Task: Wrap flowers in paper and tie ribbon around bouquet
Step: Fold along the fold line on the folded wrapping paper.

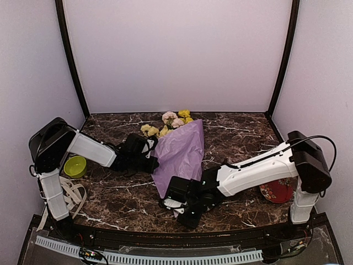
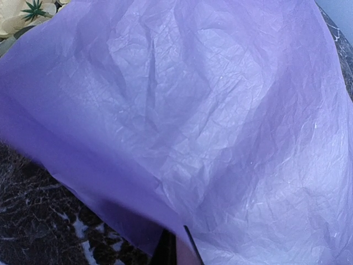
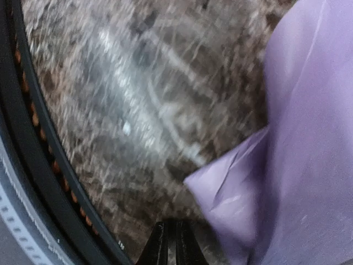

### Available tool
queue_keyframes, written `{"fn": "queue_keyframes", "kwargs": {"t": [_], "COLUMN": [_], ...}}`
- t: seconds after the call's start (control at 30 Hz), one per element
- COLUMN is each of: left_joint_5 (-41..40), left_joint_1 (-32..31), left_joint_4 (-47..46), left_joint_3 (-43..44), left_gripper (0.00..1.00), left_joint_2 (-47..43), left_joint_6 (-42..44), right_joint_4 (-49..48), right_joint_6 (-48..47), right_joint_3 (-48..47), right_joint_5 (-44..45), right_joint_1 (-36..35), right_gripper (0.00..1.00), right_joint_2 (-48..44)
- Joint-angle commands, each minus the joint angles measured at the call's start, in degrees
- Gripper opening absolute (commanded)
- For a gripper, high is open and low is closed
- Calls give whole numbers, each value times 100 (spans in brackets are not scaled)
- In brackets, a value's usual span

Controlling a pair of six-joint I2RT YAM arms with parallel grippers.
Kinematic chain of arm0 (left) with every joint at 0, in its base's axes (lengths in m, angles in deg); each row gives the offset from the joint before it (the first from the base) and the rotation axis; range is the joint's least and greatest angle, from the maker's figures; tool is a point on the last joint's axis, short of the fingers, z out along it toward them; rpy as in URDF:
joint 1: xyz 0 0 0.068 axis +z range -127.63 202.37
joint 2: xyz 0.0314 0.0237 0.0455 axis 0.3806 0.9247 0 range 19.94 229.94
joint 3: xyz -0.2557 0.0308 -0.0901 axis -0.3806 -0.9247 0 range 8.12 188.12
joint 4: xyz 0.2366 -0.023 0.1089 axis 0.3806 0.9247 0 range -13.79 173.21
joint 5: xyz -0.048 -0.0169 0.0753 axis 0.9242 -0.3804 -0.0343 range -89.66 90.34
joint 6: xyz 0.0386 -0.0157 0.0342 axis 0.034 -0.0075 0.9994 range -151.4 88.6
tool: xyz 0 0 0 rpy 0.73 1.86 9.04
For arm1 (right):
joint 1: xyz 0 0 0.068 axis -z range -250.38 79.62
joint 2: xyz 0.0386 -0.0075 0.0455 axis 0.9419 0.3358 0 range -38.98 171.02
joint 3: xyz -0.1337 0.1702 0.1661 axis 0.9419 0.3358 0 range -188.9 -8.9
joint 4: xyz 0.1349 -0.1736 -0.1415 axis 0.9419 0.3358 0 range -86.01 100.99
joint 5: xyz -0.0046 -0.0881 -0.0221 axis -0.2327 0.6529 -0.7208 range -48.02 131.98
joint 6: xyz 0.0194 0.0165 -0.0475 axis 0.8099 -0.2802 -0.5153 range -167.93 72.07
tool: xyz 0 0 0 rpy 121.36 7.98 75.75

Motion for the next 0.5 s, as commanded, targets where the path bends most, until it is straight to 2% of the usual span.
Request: {"fn": "queue_keyframes", "kwargs": {"t": [0.0,0.2,0.27,0.37,0.47], "left_joint_5": [57,231,287,374,453], "left_joint_1": [22,18,20,19,22], "left_joint_4": [303,299,277,189,112], "left_joint_3": [-11,22,-3,-75,-129], "left_gripper": [0,0,0,0,0], "left_joint_2": [188,201,201,201,201], "left_joint_6": [120,178,179,180,192], "right_joint_4": [549,-128,-241,9,29], "right_joint_6": [-160,-275,-204,163,436], "right_joint_3": [351,250,-49,-785,-1153], "right_joint_5": [-643,-1255,-878,87,162], "right_joint_1": [38,772,931,927,869], "right_gripper": [8,12,16,14,14], "right_joint_2": [-575,-1326,-1071,-288,314]}}
